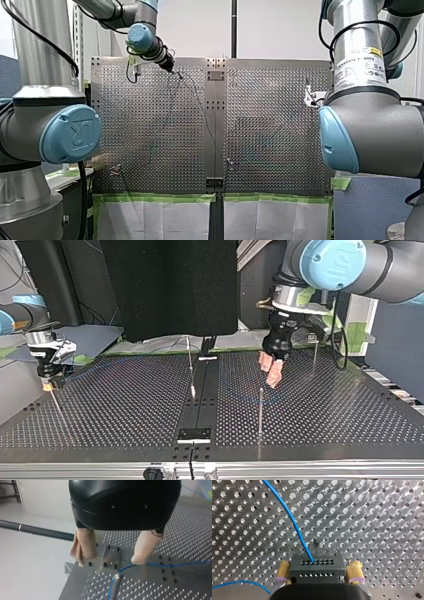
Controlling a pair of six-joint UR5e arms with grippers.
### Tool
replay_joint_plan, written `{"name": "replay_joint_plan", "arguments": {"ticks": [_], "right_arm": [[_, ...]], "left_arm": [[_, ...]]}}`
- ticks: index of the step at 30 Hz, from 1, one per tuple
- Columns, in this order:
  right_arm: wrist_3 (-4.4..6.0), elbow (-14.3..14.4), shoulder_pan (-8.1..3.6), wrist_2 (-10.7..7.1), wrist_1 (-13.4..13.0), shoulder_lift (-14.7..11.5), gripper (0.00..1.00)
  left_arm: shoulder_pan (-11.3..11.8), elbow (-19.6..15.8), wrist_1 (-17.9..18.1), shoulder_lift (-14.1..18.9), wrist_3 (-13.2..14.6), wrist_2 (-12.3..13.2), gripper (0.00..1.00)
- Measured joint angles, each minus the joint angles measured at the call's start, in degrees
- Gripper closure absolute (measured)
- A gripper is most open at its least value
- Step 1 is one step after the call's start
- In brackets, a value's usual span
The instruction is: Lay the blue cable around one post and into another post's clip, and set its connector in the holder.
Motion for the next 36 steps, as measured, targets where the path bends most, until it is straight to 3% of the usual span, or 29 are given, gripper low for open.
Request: {"name": "replay_joint_plan", "arguments": {"ticks": [5,11,26,36], "right_arm": [[0.0,0.0,-0.01,0.0,0.0,0.0,0.0],[0.0,0.0,-0.01,0.01,-0.1,0.0,0.0],[-0.08,0.0,0.16,0.02,0.0,0.0,0.0],[-0.09,0.0,0.28,0.04,-0.1,0.0,0.0]], "left_arm": [[-0.3,-3.1,3.1,-1.6,-2.4,2.7,0.0],[-0.5,-6.8,6.7,-5.1,-1.0,4.6,0.0],[-0.8,-16.0,16.0,-13.9,-1.0,3.2,0.0],[-1.1,-22.2,22.2,-14.6,-0.8,3.2,0.0]]}}
